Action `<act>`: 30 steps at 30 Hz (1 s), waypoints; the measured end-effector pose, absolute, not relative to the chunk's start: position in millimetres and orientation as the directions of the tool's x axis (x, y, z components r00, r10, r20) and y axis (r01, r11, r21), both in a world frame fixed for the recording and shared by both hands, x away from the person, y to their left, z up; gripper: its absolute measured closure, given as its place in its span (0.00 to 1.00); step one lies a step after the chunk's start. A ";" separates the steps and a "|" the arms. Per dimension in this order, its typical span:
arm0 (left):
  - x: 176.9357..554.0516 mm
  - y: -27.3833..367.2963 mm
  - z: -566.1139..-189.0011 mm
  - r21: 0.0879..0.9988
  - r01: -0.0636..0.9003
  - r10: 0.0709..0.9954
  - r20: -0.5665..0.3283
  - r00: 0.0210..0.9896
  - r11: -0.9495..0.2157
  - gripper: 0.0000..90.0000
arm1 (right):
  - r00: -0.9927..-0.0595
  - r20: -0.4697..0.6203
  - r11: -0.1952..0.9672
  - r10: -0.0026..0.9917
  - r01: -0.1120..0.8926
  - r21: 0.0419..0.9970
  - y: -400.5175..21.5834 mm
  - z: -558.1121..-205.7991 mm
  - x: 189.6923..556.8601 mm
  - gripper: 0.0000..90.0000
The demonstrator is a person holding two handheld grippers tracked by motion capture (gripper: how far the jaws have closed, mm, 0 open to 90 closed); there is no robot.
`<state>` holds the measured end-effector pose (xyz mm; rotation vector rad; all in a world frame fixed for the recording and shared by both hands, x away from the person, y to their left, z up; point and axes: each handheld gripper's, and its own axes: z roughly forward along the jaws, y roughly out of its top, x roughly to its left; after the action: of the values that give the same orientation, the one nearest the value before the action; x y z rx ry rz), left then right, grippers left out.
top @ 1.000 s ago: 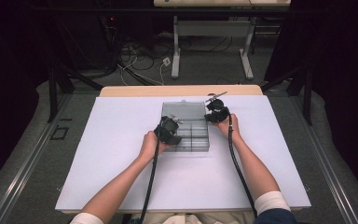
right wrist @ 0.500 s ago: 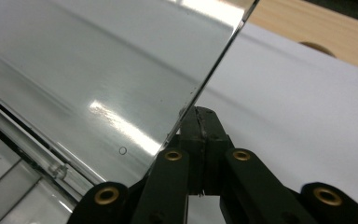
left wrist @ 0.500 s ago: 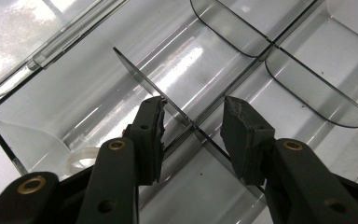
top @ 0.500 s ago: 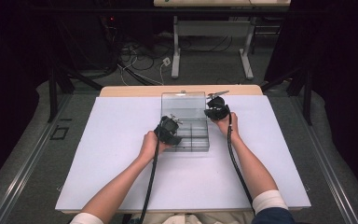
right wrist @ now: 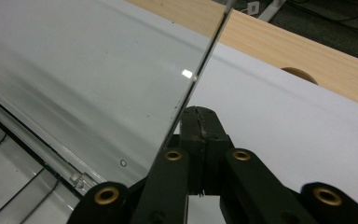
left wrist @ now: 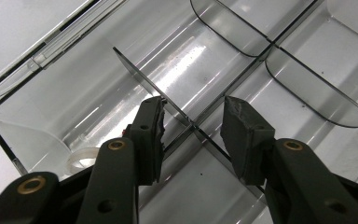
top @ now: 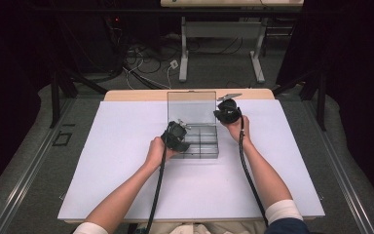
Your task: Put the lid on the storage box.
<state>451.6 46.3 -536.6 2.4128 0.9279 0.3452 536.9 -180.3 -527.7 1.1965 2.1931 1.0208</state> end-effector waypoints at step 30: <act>451.7 48.3 -537.3 0.571 0.557 0.688 0.020 0.725 -0.604 0.66 | -0.549 -0.070 0.353 0.833 0.429 0.832 -182.8 -506.3 525.7 1.00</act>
<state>451.7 48.3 -537.3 2.3863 0.9433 0.3223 525.7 -182.8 -506.3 1.0962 2.1302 1.0925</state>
